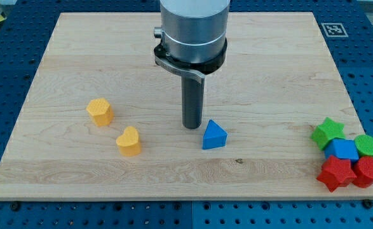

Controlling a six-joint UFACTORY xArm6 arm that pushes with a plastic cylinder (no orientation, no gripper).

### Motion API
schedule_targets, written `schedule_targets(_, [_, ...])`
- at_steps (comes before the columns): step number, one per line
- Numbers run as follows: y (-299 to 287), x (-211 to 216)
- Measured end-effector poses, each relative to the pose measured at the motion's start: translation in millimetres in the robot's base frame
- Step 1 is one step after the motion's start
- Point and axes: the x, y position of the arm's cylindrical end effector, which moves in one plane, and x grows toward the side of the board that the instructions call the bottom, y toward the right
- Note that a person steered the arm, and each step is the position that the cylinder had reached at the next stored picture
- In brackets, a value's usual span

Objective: Move the blue triangle slightly down and to the right

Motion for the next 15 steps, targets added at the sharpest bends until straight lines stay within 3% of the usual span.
schedule_targets(4, [19,42])
schedule_targets(8, [20,-24])
schedule_targets(11, [-4,-42])
schedule_targets(15, [-16,-2])
